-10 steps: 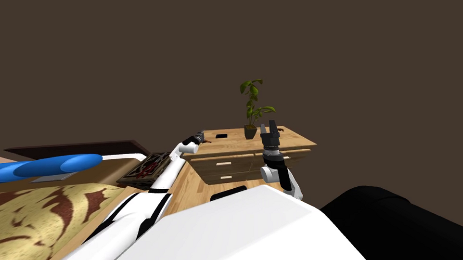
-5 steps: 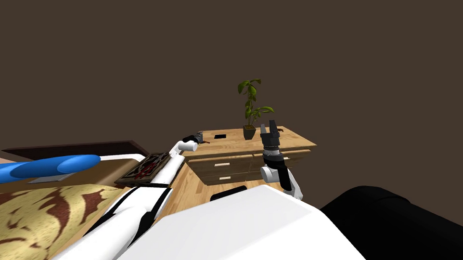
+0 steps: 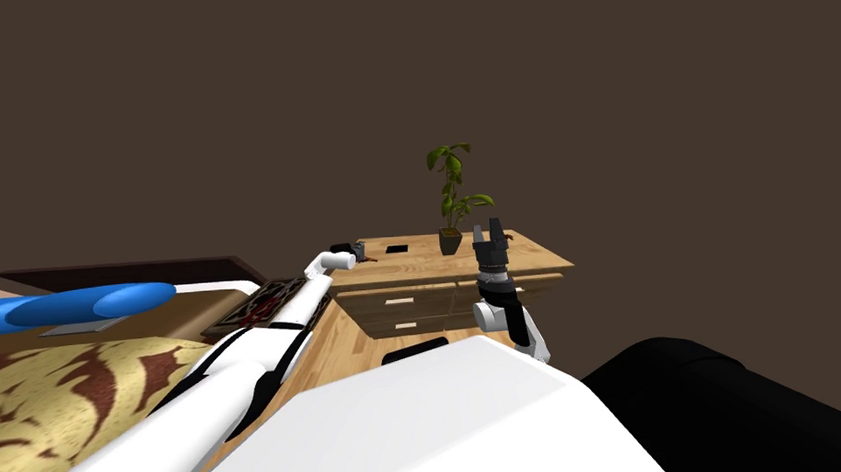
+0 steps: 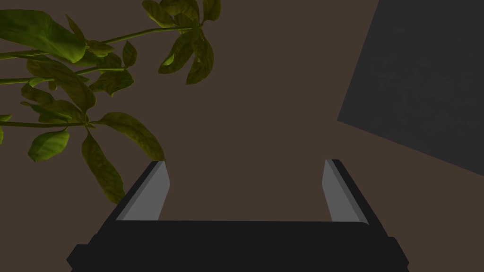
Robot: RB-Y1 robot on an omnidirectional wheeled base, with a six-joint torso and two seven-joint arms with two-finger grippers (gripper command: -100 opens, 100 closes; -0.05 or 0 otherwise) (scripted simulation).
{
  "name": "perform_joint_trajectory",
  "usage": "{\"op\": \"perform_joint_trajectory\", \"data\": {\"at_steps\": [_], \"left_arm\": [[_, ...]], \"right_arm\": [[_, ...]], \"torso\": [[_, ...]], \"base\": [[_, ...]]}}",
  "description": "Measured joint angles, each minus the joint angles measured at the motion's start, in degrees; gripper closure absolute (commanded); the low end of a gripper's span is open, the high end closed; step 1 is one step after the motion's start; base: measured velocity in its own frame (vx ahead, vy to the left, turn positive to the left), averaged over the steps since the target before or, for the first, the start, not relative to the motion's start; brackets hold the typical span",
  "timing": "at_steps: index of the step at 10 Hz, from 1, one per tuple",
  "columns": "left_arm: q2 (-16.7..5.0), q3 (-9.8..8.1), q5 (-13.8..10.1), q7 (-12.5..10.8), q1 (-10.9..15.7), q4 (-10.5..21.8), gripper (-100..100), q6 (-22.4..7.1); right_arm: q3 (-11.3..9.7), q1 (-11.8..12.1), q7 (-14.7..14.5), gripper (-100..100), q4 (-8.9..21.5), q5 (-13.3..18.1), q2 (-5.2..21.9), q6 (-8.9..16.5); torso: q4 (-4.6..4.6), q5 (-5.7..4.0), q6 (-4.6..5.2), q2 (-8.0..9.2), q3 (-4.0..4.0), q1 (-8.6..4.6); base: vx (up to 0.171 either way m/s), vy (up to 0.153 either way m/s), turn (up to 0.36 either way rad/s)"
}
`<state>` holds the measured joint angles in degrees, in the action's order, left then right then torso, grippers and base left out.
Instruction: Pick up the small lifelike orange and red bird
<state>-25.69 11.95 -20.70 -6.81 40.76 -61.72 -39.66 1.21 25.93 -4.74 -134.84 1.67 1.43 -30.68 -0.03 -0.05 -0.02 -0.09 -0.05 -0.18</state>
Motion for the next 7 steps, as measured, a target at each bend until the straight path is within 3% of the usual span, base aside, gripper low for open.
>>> {"op": "perform_joint_trajectory", "data": {"at_steps": [1, 3, 7], "left_arm": [[-0.2, 0.03, -0.2, 0.1, 0.3, 0.9, -100, -1.0], [-1.1, 0.23, -1.8, 0.9, 3.1, 6.1, -100, -3.1], [-2.5, 0.36, -3.0, 1.3, 5.1, 9.9, -100, -8.6]], "right_arm": [[0.0, 0.0, 0.0, 0, 0.0, 0.0, 0.0, 0.0], [0.0, 0.0, 0.0, 0, 0.0, 0.0, 0.0, 0.0], [0.0, 0.0, 0.0, 0, 0.0, 0.0, 0.0, 0.0]], "torso": [[0.00, 0.01, -0.01, 0.02, 0.01, 0.02], [-0.02, -0.01, -0.01, -0.07, -0.04, -0.08], [-0.02, 0.01, -0.01, -0.04, -0.03, 0.03]], "base": [[0.022, -0.050, -0.005], [0.039, -0.071, -0.006], [0.035, -0.049, -0.010]]}}
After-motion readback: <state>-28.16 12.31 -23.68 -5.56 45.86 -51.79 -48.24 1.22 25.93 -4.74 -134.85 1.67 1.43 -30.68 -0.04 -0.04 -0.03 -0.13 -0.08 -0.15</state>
